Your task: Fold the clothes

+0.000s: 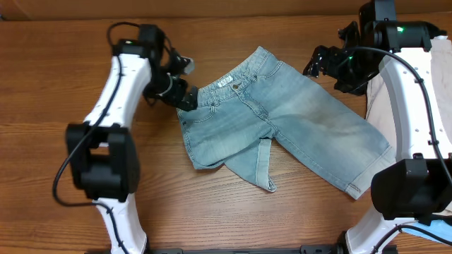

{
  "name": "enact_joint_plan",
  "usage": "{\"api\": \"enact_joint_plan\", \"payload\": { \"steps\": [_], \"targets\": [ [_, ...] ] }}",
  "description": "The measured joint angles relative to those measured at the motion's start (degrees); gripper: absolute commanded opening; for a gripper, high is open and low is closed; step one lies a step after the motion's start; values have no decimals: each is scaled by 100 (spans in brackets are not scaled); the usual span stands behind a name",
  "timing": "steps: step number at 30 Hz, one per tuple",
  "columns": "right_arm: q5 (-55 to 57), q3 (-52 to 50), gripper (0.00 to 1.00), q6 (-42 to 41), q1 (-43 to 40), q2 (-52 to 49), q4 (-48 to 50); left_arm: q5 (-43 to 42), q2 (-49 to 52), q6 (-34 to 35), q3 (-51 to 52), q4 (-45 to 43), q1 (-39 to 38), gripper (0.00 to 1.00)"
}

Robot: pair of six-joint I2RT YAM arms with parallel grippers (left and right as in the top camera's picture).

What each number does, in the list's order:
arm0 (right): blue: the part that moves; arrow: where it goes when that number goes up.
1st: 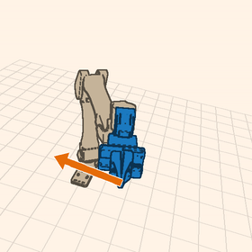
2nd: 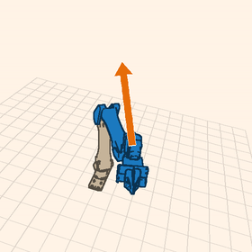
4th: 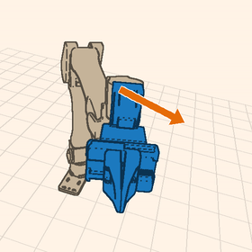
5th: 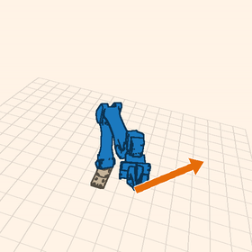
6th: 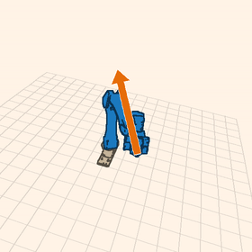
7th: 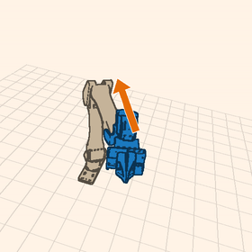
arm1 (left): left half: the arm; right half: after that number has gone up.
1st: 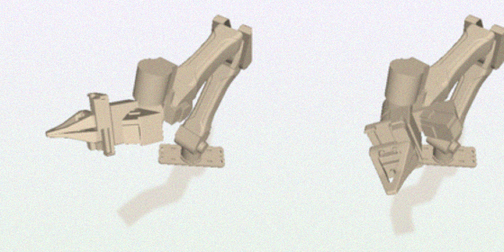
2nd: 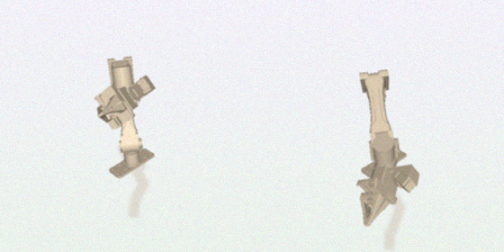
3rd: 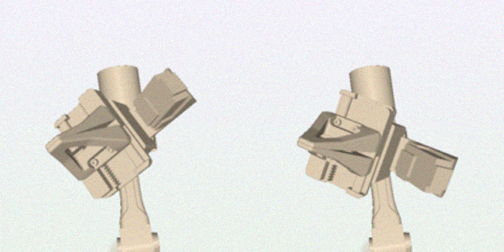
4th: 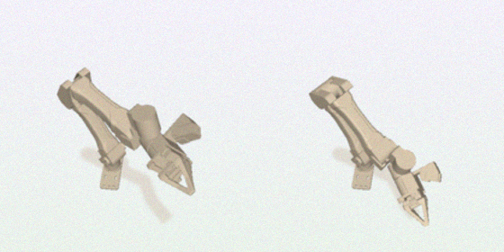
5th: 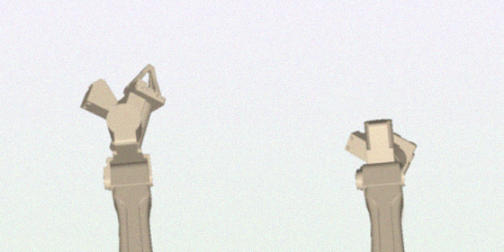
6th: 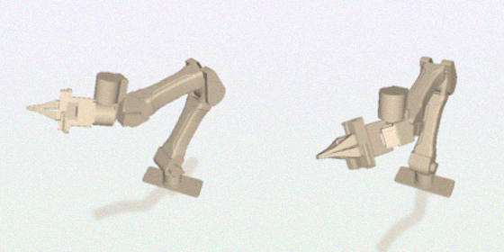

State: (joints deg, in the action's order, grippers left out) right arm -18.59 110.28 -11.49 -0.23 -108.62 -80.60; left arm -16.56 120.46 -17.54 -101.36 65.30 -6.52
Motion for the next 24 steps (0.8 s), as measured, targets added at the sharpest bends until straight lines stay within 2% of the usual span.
{"api": "enact_joint_plan", "payload": {
  "steps": [1, 2, 3, 4, 12, 15, 17, 24],
  "targets": [
    [0, 0, 97, 17, 0, 0, 4, 13, 105, -15, 0, -94, -33, 100],
    [0, 0, 97, 37, 0, 0, 7, 33, 203, -31, 0, -186, -61, 96],
    [13, 0, 97, 61, 0, 0, 7, 52, 315, -48, 0, -293, -81, 88],
    [20, 0, 97, 63, 0, 0, 9, 74, 376, -59, 0, -363, -90, 87],
    [284, 0, 97, 103, 0, 0, 46, 1097, 994, 212, -81, -684, -280, 90],
    [345, 0, 97, 103, 0, 0, 48, 1539, 1073, 400, -118, -704, -378, 95],
    [367, 0, 97, 105, 0, 0, 50, 1740, 1082, 623, -129, -697, -428, 100],
    [393, -98, 97, 101, 0, 2, 249, 2559, 1080, 1784, -216, -752, -391, 100]
  ]
}}
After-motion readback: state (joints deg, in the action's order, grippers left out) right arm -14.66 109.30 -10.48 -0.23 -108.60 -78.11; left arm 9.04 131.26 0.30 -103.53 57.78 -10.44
